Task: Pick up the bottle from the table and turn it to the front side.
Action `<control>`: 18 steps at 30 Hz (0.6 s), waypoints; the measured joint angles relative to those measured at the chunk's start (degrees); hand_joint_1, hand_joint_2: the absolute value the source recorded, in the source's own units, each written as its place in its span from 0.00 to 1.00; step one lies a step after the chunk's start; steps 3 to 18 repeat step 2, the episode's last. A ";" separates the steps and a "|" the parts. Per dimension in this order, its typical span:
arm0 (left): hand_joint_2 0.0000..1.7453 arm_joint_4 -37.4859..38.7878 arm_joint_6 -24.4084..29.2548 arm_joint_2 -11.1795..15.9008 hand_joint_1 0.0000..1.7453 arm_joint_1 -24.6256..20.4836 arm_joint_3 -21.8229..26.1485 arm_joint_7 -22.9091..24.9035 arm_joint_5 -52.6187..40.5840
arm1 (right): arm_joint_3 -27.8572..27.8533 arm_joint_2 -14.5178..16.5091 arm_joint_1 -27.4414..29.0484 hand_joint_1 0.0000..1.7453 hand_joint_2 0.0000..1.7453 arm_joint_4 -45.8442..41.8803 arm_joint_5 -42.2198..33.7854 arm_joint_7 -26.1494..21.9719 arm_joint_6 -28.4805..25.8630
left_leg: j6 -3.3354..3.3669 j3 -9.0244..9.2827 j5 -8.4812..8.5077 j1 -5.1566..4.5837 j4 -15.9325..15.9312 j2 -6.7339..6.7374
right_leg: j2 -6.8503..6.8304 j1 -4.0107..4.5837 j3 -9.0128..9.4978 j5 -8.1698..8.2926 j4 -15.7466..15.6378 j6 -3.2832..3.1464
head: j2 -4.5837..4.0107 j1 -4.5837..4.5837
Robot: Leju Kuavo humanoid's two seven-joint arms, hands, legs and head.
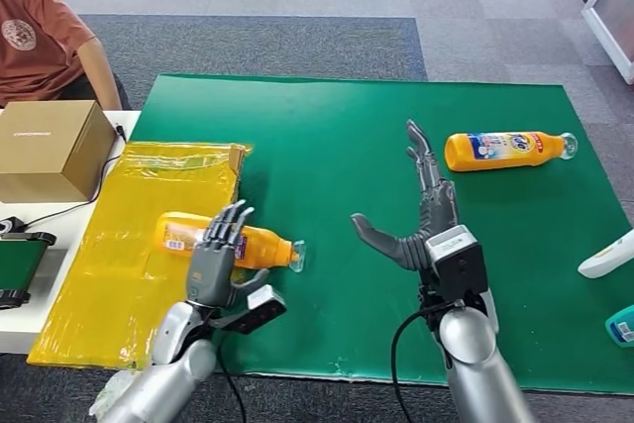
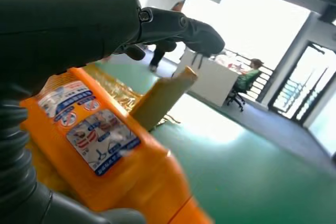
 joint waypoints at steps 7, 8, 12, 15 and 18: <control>1.00 -5.10 -1.65 -0.39 0.00 2.19 0.23 -2.91 9.68 | -0.13 -0.34 1.01 0.00 1.00 0.00 0.40 0.03 -0.57 | 0.01 -0.02 -0.02 0.00 0.00 0.00 | 0.00 0.00 0.00 -0.01 -0.02 0.01 | 0.00 0.00; 1.00 -5.10 -1.65 -0.39 0.00 2.19 0.23 -2.91 9.68 | -0.13 -0.34 1.01 0.00 1.00 0.00 0.40 0.03 -0.57 | 0.01 -0.02 -0.02 0.00 0.00 0.00 | 0.00 0.00 0.00 -0.01 -0.02 0.01 | 0.00 0.00; 1.00 -5.10 -1.65 -0.39 0.00 2.19 0.23 -2.91 9.68 | -0.13 -0.34 1.01 0.00 1.00 0.00 0.40 0.03 -0.57 | 0.01 -0.02 -0.02 0.00 0.00 0.00 | 0.00 0.00 0.00 -0.01 -0.02 0.01 | 0.00 0.00; 1.00 -5.10 -1.65 -0.39 0.00 2.19 0.23 -2.91 9.68 | -0.13 -0.34 1.01 0.00 1.00 0.00 0.40 0.03 -0.57 | 0.01 -0.02 -0.02 0.00 0.00 0.00 | 0.00 0.00 0.00 -0.01 -0.02 0.01 | 0.00 0.00; 1.00 -5.10 -1.65 -0.39 0.00 2.19 0.23 -2.91 9.68 | -0.13 -0.34 1.01 0.00 1.00 0.00 0.40 0.03 -0.57 | 0.01 -0.02 -0.02 0.00 0.00 0.00 | 0.00 0.00 0.00 -0.01 -0.02 0.01 | 0.00 0.00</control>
